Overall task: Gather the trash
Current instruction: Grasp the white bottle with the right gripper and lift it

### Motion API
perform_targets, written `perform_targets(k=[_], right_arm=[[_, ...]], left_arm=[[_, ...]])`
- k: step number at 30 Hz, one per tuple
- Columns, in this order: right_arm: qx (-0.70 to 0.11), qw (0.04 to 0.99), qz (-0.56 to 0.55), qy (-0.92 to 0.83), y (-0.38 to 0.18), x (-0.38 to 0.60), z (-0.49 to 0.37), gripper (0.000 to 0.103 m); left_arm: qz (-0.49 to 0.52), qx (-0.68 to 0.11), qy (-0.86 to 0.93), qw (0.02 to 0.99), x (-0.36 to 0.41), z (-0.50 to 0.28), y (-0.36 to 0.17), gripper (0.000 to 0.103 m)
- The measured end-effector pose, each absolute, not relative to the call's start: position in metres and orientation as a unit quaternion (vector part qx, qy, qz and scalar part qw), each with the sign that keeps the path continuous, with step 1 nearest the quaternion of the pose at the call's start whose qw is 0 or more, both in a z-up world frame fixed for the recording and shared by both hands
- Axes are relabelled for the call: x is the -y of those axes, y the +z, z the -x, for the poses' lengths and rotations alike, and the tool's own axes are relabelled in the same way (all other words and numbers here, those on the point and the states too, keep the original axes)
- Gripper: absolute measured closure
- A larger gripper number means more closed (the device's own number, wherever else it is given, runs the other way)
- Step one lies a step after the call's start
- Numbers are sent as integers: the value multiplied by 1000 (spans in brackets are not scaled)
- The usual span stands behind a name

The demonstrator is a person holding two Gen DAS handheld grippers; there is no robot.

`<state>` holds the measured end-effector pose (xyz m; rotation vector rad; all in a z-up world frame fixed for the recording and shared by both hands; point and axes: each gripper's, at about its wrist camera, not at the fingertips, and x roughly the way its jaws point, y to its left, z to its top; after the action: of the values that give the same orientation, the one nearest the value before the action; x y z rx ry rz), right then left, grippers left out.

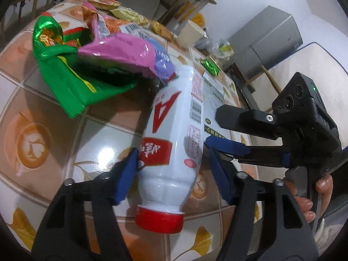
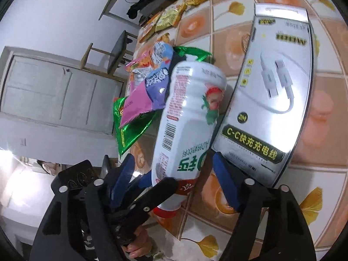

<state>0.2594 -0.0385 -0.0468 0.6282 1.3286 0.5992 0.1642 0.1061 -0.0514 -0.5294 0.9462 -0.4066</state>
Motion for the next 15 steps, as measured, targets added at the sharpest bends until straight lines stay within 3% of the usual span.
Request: perform_targets(k=[15], right_arm=[[-600,663,-316,318,-60,41,-247,43]], left_arm=[[184,-412,-191,872,-82,-123,-21,49]])
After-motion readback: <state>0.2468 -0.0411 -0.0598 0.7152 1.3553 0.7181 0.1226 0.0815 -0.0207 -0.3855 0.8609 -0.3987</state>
